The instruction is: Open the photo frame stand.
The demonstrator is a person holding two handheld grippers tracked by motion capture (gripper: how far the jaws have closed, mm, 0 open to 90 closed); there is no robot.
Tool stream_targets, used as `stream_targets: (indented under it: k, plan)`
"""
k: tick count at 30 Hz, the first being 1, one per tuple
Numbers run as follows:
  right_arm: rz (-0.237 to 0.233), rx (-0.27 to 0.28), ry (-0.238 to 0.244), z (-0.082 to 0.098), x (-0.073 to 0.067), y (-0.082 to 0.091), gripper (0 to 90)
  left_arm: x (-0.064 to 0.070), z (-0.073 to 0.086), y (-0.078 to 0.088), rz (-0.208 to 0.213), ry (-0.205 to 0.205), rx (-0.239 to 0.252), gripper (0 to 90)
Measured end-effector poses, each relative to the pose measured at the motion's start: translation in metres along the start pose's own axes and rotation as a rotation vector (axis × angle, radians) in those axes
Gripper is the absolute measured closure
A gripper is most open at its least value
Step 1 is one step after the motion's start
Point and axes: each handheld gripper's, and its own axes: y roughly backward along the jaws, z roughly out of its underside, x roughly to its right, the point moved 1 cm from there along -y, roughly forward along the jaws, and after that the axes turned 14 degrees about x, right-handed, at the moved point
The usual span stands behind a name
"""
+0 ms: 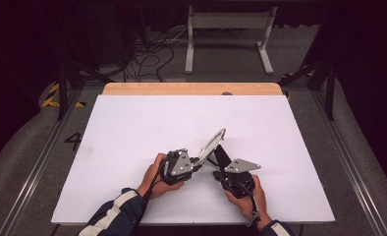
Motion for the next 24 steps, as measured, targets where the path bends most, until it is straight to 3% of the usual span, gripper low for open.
stream_targets:
  k: [24]
  plan:
    - [-0.015,0.023,0.017,-0.0054,-0.0055,0.0013,90.0,-0.0012,0.0008,0.0005,0.006,0.011,0.004,73.3]
